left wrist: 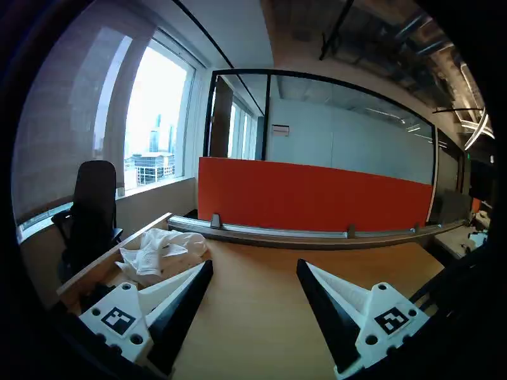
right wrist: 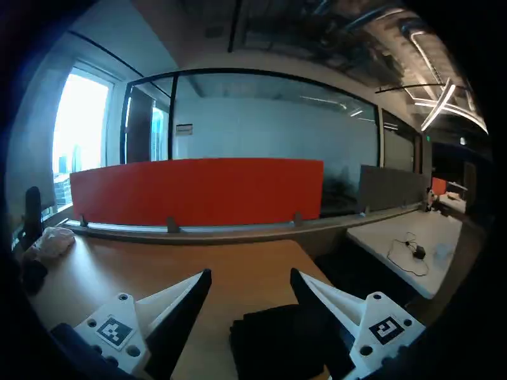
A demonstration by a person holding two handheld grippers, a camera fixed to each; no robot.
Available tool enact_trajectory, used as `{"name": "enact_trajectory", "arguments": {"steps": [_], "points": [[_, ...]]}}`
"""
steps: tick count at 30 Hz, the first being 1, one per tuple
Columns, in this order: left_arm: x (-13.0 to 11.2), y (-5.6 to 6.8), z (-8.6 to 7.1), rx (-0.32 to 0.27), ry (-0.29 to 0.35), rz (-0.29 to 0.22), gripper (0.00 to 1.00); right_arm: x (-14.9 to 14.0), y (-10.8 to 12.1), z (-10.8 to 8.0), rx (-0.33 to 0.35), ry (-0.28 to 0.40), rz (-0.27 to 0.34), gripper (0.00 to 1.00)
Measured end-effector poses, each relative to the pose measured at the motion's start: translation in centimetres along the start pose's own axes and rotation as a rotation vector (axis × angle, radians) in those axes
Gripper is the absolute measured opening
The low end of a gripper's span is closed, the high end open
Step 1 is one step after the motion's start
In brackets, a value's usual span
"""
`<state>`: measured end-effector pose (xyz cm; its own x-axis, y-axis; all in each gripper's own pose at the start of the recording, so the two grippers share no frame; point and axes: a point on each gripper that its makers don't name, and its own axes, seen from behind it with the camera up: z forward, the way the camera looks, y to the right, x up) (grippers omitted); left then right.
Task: Fold towel
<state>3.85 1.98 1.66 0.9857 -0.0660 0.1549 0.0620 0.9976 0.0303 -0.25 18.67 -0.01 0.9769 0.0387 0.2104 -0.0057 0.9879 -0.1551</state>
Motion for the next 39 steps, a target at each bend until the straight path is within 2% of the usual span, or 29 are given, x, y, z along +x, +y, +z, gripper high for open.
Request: {"name": "enact_trajectory", "arguments": {"steps": [23,32,39], "points": [[2.3,0.4,0.3,-0.031,0.055,0.001,0.98,3.6,-9.7,-1.1,0.154,0.087,0.001,0.98],[2.7,0.8,0.2,-0.059,0.063,0.004,0.98,4.4,-13.2,-1.5,0.192,0.104,0.002,0.98],[2.3,1.0,0.2,-0.077,0.066,0.009,0.98,4.8,-15.1,-1.7,0.202,0.109,0.014,0.98]]}}
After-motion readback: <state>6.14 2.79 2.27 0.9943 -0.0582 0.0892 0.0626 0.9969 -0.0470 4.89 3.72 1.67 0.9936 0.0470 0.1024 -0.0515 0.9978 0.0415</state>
